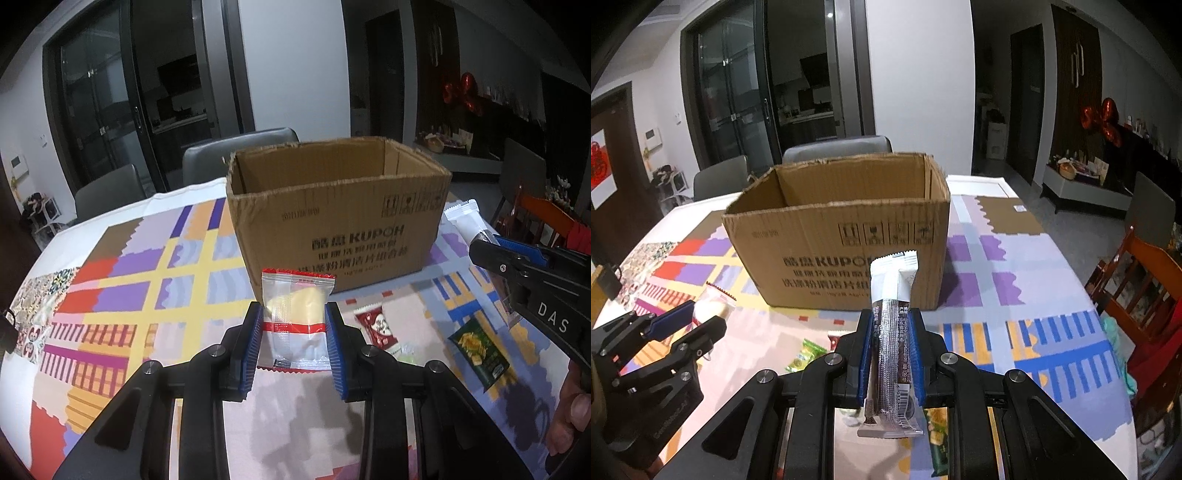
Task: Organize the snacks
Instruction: 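Lift the pastry bag and chocolate bar and carry them over the box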
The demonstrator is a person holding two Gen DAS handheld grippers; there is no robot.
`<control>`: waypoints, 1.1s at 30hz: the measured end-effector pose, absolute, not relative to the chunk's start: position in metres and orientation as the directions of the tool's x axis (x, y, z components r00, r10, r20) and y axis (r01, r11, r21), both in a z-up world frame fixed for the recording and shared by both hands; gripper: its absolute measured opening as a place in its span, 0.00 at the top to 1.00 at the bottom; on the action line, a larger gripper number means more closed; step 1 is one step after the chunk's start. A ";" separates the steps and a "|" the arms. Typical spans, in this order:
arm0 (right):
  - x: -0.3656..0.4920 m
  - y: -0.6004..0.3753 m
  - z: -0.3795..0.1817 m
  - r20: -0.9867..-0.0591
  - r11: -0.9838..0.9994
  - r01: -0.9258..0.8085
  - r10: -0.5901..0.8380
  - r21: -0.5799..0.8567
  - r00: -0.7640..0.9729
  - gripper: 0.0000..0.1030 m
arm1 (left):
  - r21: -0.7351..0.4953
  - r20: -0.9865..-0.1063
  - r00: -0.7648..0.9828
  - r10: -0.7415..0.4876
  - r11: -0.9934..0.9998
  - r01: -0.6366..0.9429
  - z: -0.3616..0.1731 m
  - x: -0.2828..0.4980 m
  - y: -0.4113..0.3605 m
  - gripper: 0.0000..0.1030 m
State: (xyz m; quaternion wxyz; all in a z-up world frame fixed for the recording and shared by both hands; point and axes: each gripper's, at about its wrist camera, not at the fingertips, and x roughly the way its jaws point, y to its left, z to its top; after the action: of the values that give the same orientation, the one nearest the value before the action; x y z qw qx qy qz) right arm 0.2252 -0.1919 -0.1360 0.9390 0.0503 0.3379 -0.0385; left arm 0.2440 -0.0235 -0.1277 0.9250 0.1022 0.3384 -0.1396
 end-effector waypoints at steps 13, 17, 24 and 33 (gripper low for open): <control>0.226 -0.195 -0.103 -0.593 0.993 0.106 -0.049 0.061 0.804 0.81 | 0.103 -0.617 0.763 -0.193 0.941 0.321 -0.094 0.246 -0.026 0.68; 0.226 -0.197 -0.094 -0.579 0.992 0.107 -0.049 0.066 0.814 0.81 | 0.113 -0.600 0.777 -0.191 0.941 0.318 -0.084 0.247 -0.028 0.68; 0.228 -0.202 -0.078 -0.551 0.992 0.105 -0.050 0.068 0.833 0.81 | 0.114 -0.575 0.795 -0.193 0.943 0.312 -0.066 0.252 -0.030 0.68; 0.235 -0.205 -0.061 -0.519 0.993 0.102 -0.056 0.062 0.853 0.81 | 0.116 -0.551 0.812 -0.194 0.945 0.305 -0.052 0.263 -0.033 0.68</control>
State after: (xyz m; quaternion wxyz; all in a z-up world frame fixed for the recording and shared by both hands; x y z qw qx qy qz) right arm 0.2351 -0.2052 -0.0606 0.9616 0.0434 0.2678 -0.0410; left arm 0.2626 -0.0333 -0.0523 0.9465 0.0998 0.2771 -0.1320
